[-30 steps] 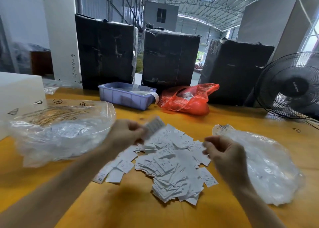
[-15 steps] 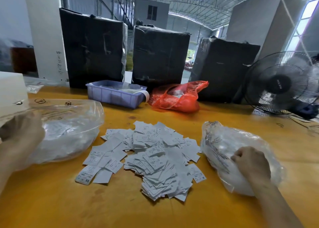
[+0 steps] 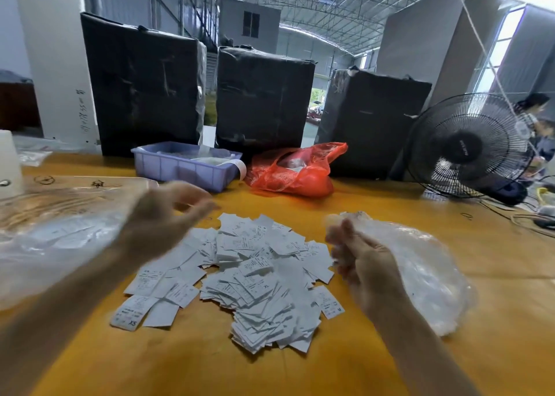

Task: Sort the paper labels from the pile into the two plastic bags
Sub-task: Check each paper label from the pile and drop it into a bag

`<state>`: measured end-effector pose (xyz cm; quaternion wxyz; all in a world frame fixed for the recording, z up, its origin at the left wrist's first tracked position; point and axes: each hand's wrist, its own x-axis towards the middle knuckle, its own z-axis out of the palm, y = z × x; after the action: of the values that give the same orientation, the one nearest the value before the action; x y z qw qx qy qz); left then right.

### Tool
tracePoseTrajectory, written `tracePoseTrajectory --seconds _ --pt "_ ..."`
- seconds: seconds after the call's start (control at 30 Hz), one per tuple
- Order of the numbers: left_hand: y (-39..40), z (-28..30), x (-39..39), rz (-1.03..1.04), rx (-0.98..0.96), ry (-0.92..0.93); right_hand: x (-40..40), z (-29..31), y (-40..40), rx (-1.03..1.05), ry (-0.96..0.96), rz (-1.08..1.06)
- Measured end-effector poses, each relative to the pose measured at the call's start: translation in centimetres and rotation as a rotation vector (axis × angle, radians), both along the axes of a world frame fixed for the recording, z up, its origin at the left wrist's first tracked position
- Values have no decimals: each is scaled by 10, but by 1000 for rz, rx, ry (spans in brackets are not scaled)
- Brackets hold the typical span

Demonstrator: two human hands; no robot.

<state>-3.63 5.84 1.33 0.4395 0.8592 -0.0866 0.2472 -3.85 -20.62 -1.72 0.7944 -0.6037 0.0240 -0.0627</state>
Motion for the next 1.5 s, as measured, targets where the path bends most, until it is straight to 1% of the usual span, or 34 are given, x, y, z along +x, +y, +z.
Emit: tracePoseTrajectory --seconds 0.07,0.1,0.13,0.17,0.27,0.33,0.4,0.43,0.57,0.67,0.8,0.87,0.9,0.97,1.1,1.17,1.23,1.3,1.37,1.43,1.5 --pt "-31 -9 -11 -341 -199 284 -8 -7 22 -130 53 157" --pt "-48 -14 -17 -423 -286 411 -11 -11 31 -178 54 212" --pt "-58 -22 -17 -480 -349 495 -13 -15 37 -193 52 256" --pt "-67 -29 -20 -506 -396 539 -15 -17 41 -194 47 296" --pt "-72 -43 -19 -445 -537 565 -16 -18 45 -185 56 388" --pt "-70 -48 -18 -398 -600 561 -14 -19 45 -129 93 383" --pt "-67 -50 -16 -351 -712 549 -11 -21 44 -46 122 368" --pt "-66 -51 -14 -323 -769 556 -10 -21 43 -37 124 377" --pt "-65 -53 -11 -246 -886 610 -10 -24 40 -76 88 453" --pt "-66 -55 -10 -248 -941 641 -11 -25 39 -98 74 449" --pt "-68 -59 -10 -290 -942 661 -11 -23 39 -90 52 388" --pt "-66 -59 -11 -337 -871 667 -10 -24 39 -128 33 335" --pt "-65 -58 -12 -373 -805 670 -10 -24 39 -154 12 303" --pt "-62 -54 -12 -441 -656 656 -9 -25 38 -272 -73 234" --pt "-54 -50 -6 -430 -466 632 -9 -27 39 -759 -351 146" --pt "-52 -49 -5 -416 -411 648 -9 -28 42 -840 -423 142" --pt "-49 -49 -2 -362 -370 625 -6 -27 40 -806 -446 67" --pt "-44 -47 3 -281 -384 571 1 -28 32 -803 -447 -60" --pt "-38 -45 7 -226 -460 522 9 -33 21 -935 -437 -144" --pt "-33 -44 9 -196 -530 497 16 -41 15 -1091 -400 -136" --pt "-32 -43 10 -177 -585 483 21 -49 17 -1184 -371 -94"
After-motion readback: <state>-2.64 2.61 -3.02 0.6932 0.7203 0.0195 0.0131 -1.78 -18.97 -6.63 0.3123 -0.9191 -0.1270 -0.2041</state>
